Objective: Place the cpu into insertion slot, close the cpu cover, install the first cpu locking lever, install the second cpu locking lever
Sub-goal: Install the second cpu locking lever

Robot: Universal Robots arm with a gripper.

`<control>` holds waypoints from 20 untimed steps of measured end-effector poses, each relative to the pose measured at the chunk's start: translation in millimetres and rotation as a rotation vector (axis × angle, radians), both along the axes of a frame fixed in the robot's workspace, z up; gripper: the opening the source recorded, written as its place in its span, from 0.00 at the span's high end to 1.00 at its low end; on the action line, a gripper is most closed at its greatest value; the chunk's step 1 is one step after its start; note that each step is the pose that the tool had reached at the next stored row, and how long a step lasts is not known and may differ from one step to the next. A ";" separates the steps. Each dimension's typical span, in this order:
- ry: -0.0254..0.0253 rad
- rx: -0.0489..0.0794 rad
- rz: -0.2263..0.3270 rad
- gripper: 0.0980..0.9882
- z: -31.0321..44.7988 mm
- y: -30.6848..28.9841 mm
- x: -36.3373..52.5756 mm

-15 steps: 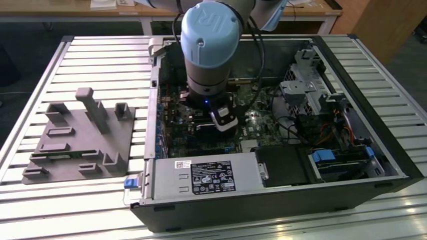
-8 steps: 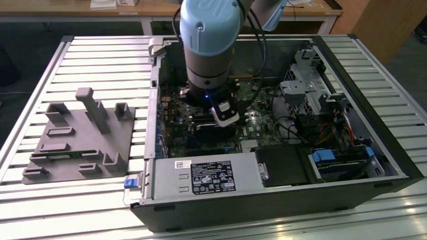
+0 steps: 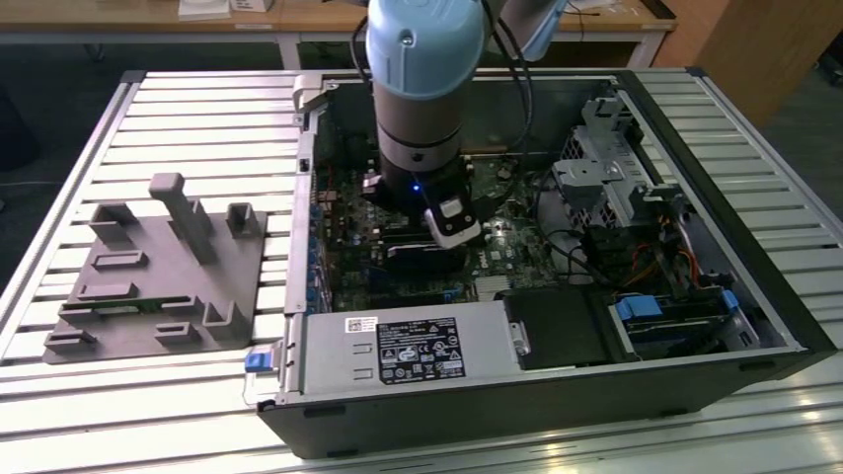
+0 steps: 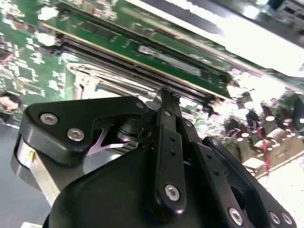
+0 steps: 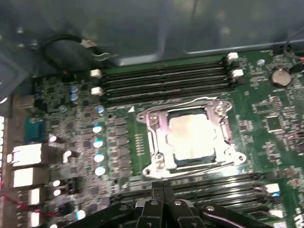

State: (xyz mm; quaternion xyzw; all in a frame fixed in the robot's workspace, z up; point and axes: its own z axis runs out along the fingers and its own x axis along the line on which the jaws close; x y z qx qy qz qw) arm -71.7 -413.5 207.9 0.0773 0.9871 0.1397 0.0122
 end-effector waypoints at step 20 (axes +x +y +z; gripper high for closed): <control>0.0027 -0.061 0.000 0.99 -0.1 39.3 25.6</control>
